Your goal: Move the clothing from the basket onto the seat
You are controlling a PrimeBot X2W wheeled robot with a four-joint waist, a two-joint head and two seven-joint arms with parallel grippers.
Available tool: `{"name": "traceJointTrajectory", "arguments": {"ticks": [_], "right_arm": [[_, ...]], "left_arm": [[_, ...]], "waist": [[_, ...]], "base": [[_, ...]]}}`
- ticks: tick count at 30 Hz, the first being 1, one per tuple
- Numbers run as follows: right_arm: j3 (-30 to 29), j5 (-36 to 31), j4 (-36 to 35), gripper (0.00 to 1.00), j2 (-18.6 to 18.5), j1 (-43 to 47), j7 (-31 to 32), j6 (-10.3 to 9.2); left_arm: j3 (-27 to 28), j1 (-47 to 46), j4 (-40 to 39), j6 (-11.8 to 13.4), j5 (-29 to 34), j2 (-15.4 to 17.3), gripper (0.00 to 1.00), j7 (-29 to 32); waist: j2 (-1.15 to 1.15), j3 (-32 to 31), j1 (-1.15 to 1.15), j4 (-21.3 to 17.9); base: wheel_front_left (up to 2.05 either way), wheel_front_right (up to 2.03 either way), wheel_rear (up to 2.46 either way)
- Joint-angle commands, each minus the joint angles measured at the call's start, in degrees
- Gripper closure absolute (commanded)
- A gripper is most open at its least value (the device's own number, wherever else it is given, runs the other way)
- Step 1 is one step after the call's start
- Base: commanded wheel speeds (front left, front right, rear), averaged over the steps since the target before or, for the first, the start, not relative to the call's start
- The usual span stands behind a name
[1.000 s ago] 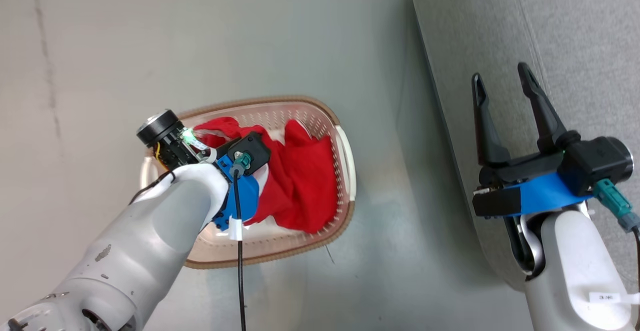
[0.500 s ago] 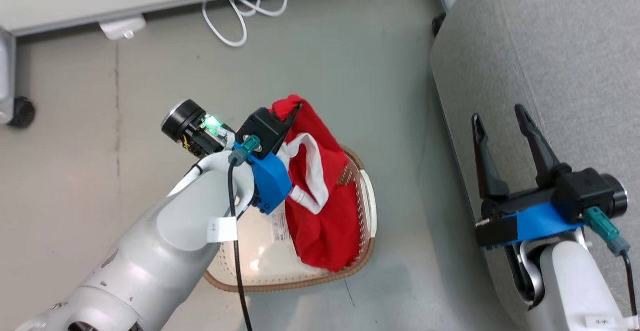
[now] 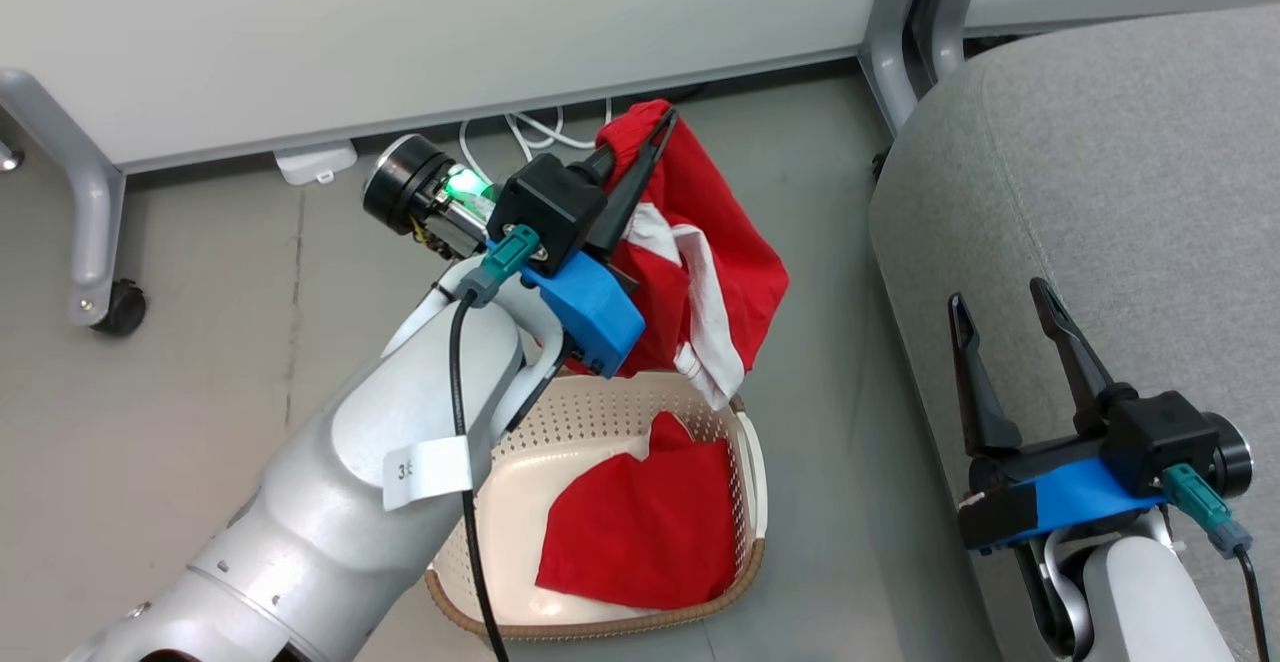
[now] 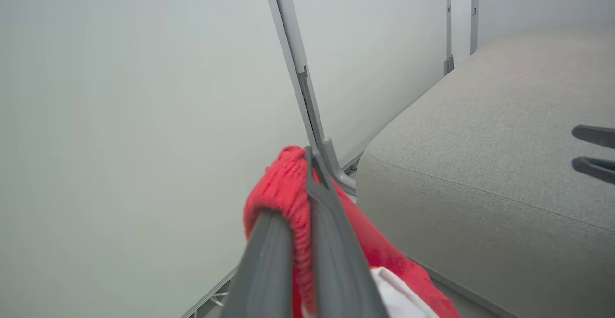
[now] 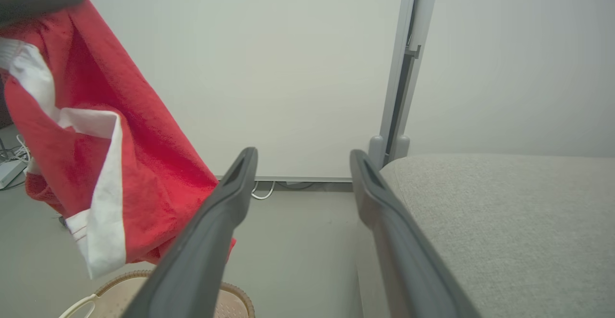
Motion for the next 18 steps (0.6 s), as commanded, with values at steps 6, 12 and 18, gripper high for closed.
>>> {"name": "traceJointTrajectory", "arguments": {"ticks": [6, 12, 18], "right_arm": [[-0.7, 0.5, 0.4, 0.00, -0.2, 2.7, 0.0, 0.01], [-1.2, 0.7, 0.6, 0.00, -0.2, 4.3, 0.0, 0.01], [-1.4, 0.9, 0.6, 0.00, -0.2, 5.4, 0.0, 0.01]], "left_arm": [[1.8, 0.1, -3.4, -0.2, 1.1, -1.2, 1.00, -0.3], [2.3, -0.5, -4.7, -0.4, 1.4, -1.8, 1.00, -0.3], [1.8, -0.4, -4.9, -0.3, 1.3, -2.0, 1.00, -0.3]], "waist": [[-0.01, -3.6, 0.01, 0.6], [-0.01, -5.8, 0.01, 1.2], [-0.01, -7.2, 0.01, 1.7]], "base": [[0.00, 0.00, 0.00], [0.00, 0.00, 0.00], [0.00, 0.00, 0.00]]}}
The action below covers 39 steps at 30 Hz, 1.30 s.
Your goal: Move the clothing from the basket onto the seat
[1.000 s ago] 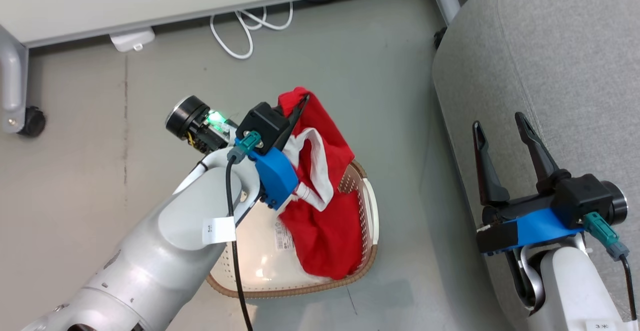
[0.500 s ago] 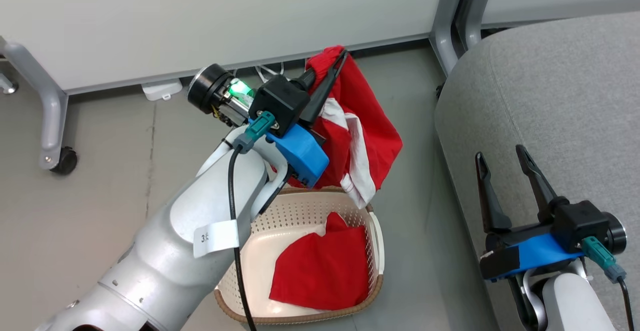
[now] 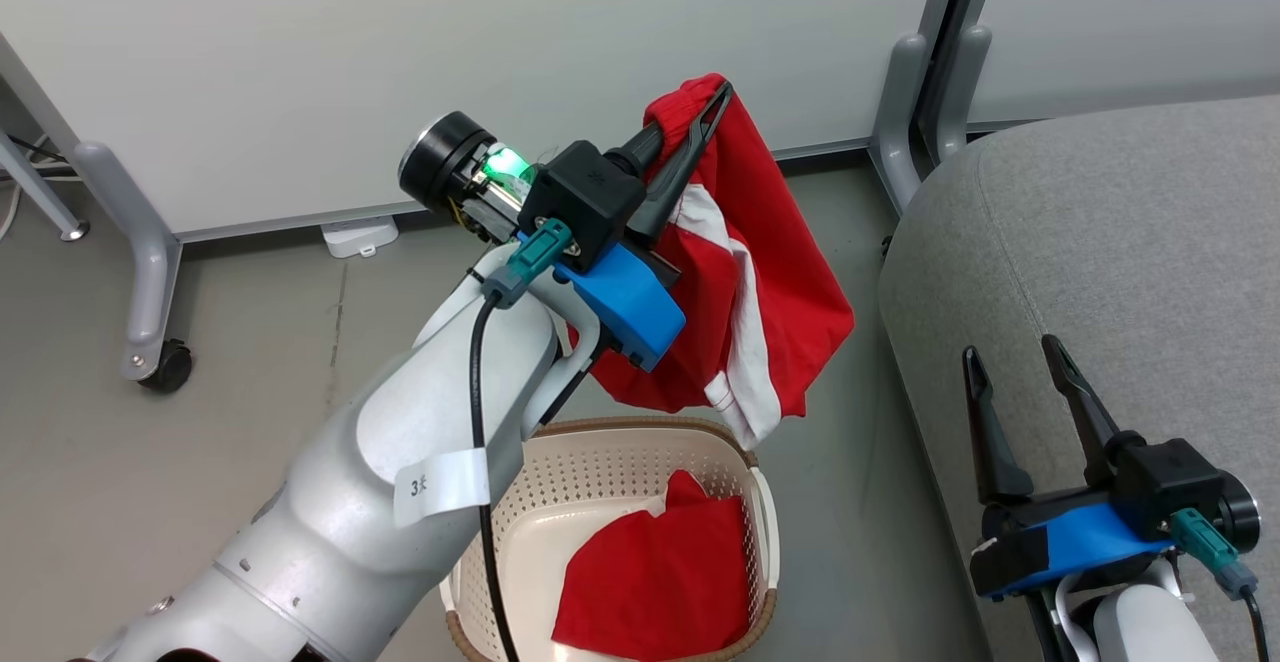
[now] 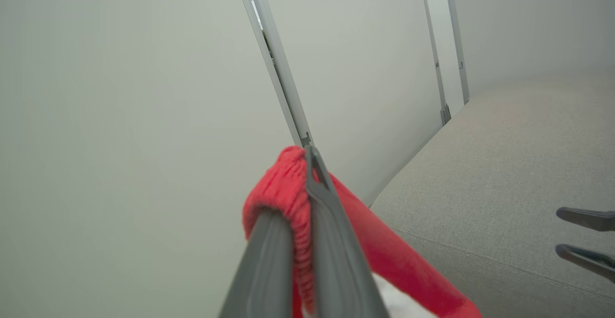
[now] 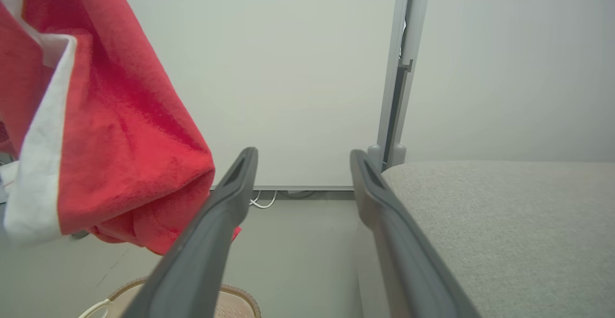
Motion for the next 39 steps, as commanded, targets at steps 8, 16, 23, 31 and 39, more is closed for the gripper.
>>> {"name": "traceJointTrajectory", "arguments": {"ticks": [8, 16, 23, 31, 39], "right_arm": [[1.0, -0.5, -0.1, 0.00, -0.2, 0.8, 0.0, 0.01], [5.7, -3.3, -0.5, 0.00, -1.5, -3.0, 0.0, 0.01], [13.7, -3.3, 0.7, 0.00, -5.9, -9.5, 0.0, 0.01], [20.1, -2.6, 4.6, 0.00, -9.3, -16.7, 0.0, 0.01], [25.5, -2.0, 10.5, 0.00, -11.1, -22.7, 0.0, 0.01]], "left_arm": [[-0.5, 0.6, -0.2, 0.3, -0.4, 0.1, 1.00, -0.3], [-0.9, 0.7, -0.6, 0.5, -0.4, 0.1, 1.00, -0.3], [-1.2, 0.3, -1.1, 0.7, -0.3, -0.6, 1.00, -0.3], [-2.5, -0.3, -1.6, 0.0, 0.0, -2.0, 1.00, -0.3], [-3.6, -1.2, -2.9, -0.3, 0.7, -3.0, 1.00, -0.3]], "waist": [[-0.01, -0.8, 0.00, 0.3], [-0.01, -0.5, 0.00, 0.3], [-0.01, 0.5, 0.00, 0.8], [-0.01, 1.6, 0.00, 2.1], [-0.01, 2.8, 0.00, 3.5]], "base": [[0.00, 0.00, 0.00], [0.00, 0.00, 0.00], [0.00, 0.00, 0.00], [0.00, 0.00, 0.00], [0.00, 0.00, 0.00]]}}
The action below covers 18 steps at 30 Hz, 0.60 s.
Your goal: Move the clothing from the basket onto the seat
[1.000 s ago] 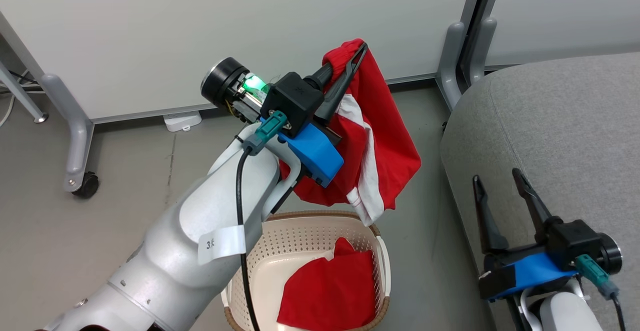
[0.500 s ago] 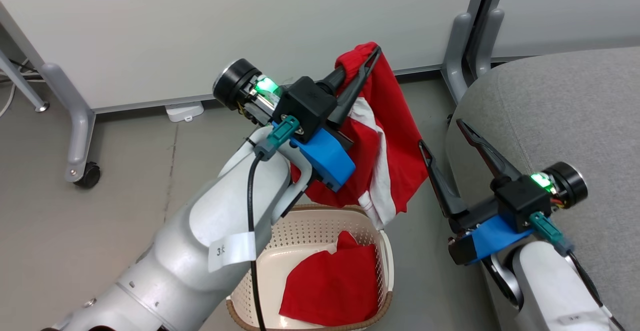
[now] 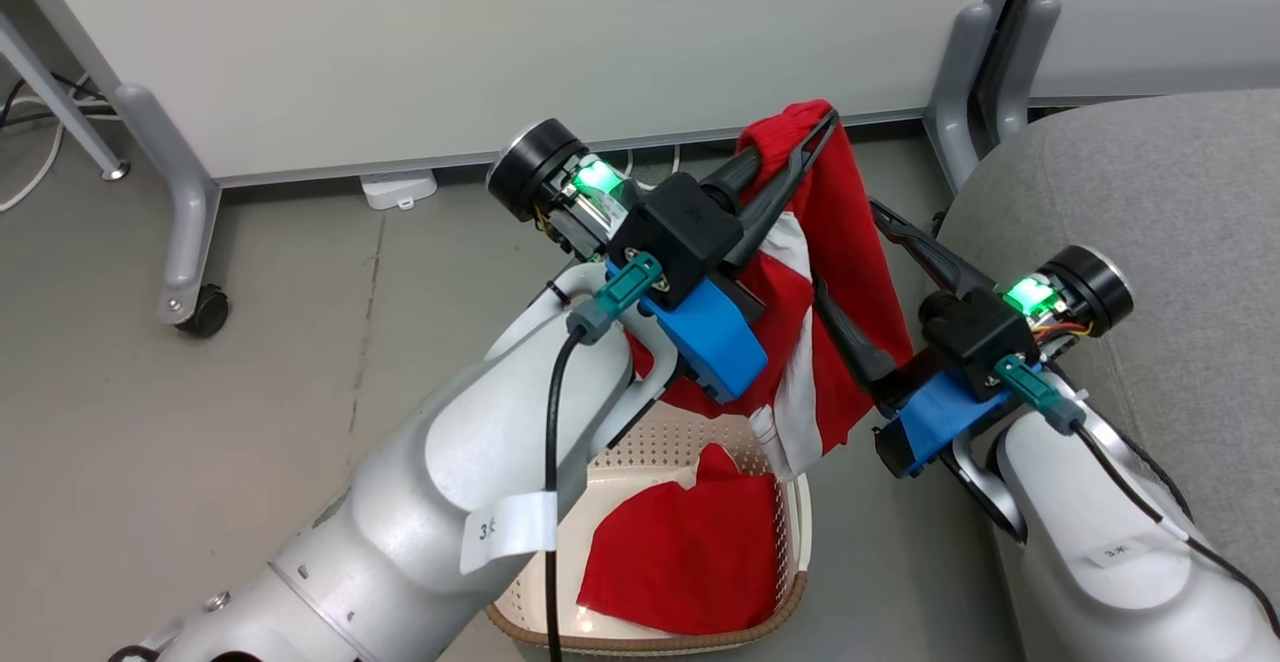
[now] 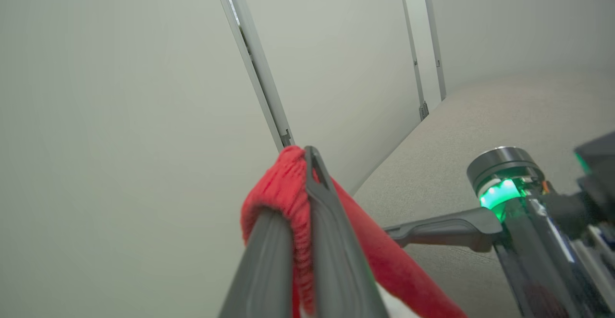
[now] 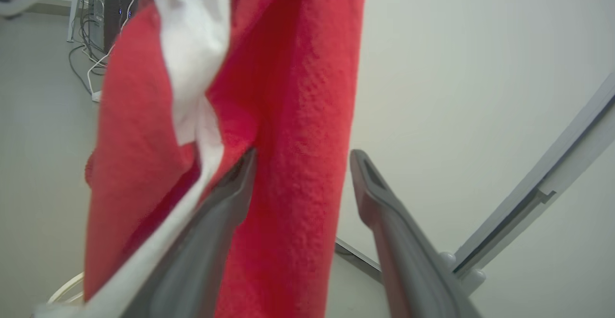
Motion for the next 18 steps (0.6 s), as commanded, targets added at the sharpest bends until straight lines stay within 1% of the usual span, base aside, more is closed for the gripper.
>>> {"name": "traceJointTrajectory", "arguments": {"ticks": [1, 4, 5, 6, 7, 18], "right_arm": [[0.7, 0.6, 0.8, 0.00, -0.4, -1.4, 0.0, 0.01], [2.4, 1.3, 3.0, 0.00, -0.7, -2.8, 0.0, 0.01], [2.9, 1.7, 3.6, 0.45, -0.8, -3.1, 0.0, 0.01], [3.2, 2.0, 4.0, 0.85, -0.8, -3.5, 0.0, 0.01], [3.8, 2.4, 4.7, 1.00, -0.8, -3.7, 0.0, 0.01], [5.3, 4.6, 6.1, 1.00, -1.2, -4.5, 0.0, 0.01]], "left_arm": [[-0.1, -1.0, -0.5, -0.2, 0.3, -0.1, 1.00, -0.3], [-0.5, -1.0, -0.9, -0.4, 0.5, -0.4, 1.00, -0.3], [-0.6, -0.9, -1.0, -0.4, 0.5, -0.4, 1.00, -0.3], [-0.7, -0.9, -1.1, -0.4, 0.5, -0.4, 1.00, -0.3], [-0.7, -0.9, -1.2, -0.4, 0.6, -0.5, 1.00, -0.3], [-0.3, -0.2, -0.8, -0.6, 0.9, -0.7, 1.00, -0.3]], "waist": [[0.00, 0.3, 0.00, 0.3], [0.00, 0.7, 0.00, 0.7], [0.00, 0.7, 0.00, 0.8], [0.00, 0.8, 0.00, 0.8], [0.00, 0.8, 0.00, 0.9], [0.00, 0.6, 0.00, 0.7]], "base": [[0.00, 0.00, 0.00], [0.00, 0.00, 0.00], [0.00, 0.00, 0.00], [0.00, 0.00, 0.00], [0.00, 0.00, 0.00], [0.00, 0.00, 0.00]]}}
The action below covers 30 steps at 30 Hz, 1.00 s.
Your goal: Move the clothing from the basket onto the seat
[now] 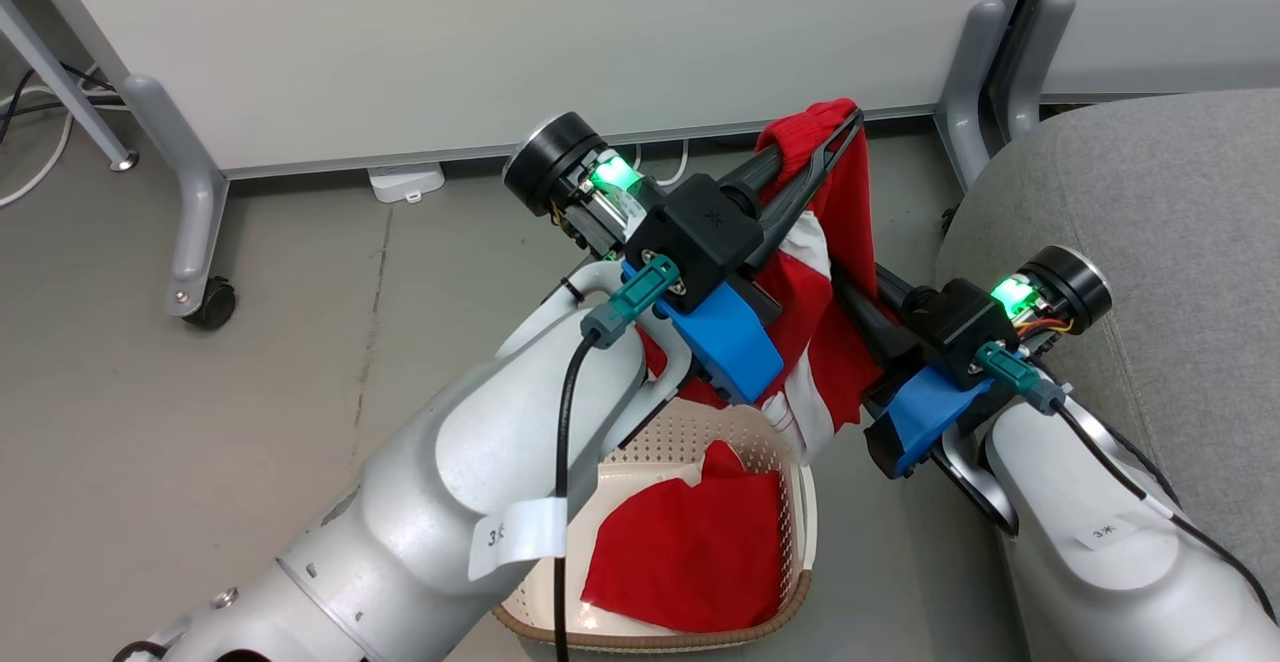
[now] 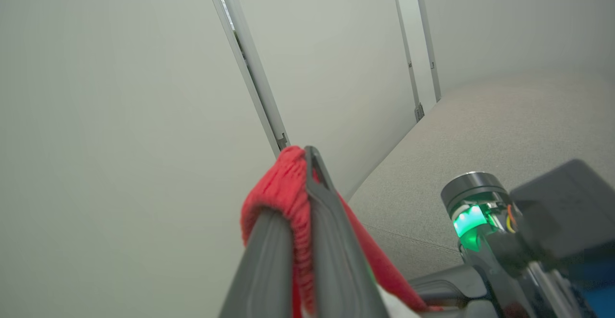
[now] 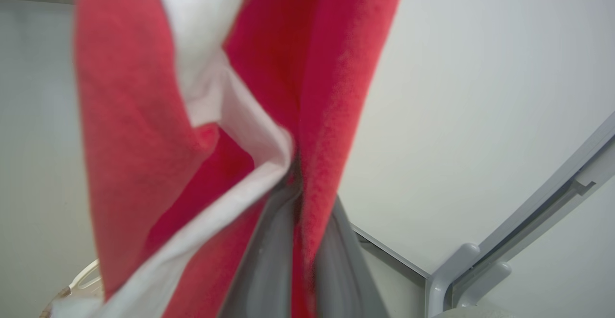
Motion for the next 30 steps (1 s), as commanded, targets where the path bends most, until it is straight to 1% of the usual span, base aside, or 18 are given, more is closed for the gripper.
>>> {"name": "traceJointTrajectory", "arguments": {"ticks": [1, 15, 23, 24, 25, 30], "right_arm": [[0.1, 0.3, 0.2, 1.00, -0.3, -0.8, 0.0, 0.01], [-0.5, 0.6, -0.5, 1.00, -0.3, -0.3, 0.0, 0.01], [-2.1, 1.0, -1.3, 1.00, 0.2, 0.2, 0.0, 0.01], [-2.3, 1.0, -1.4, 1.00, 0.2, 0.2, 0.0, 0.01], [-2.6, 1.0, -1.5, 1.00, 0.2, 0.3, 0.0, 0.01], [-5.1, 1.4, -2.3, 1.00, 0.5, 0.9, 0.0, 0.01]], "left_arm": [[0.2, 0.3, 0.1, -0.1, 0.2, 0.0, 1.00, -0.3], [0.5, 0.8, 0.8, -0.4, 0.6, -0.1, 1.00, -0.3], [0.5, 1.3, 1.3, -0.7, 0.5, -0.1, 1.00, -0.3], [0.6, 1.5, 1.5, -0.7, 0.2, -0.1, 0.76, -0.3], [0.3, 1.8, 2.0, -0.9, -0.2, -0.1, 0.00, 0.0], [-0.5, 2.4, 3.0, -1.1, -1.0, -0.2, 0.00, -0.1]], "waist": [[0.00, 0.0, 0.00, 0.0], [0.00, 0.0, 0.00, 0.0], [0.00, 0.1, 0.00, -0.1], [0.00, 0.1, 0.00, -0.1], [0.00, 0.1, 0.00, -0.1], [0.00, 0.4, 0.00, -0.3]], "base": [[0.00, 0.00, 0.00], [0.00, 0.00, 0.00], [0.00, 0.00, 0.00], [0.00, 0.00, 0.00], [0.00, 0.00, 0.00], [0.00, 0.00, 0.00]]}}
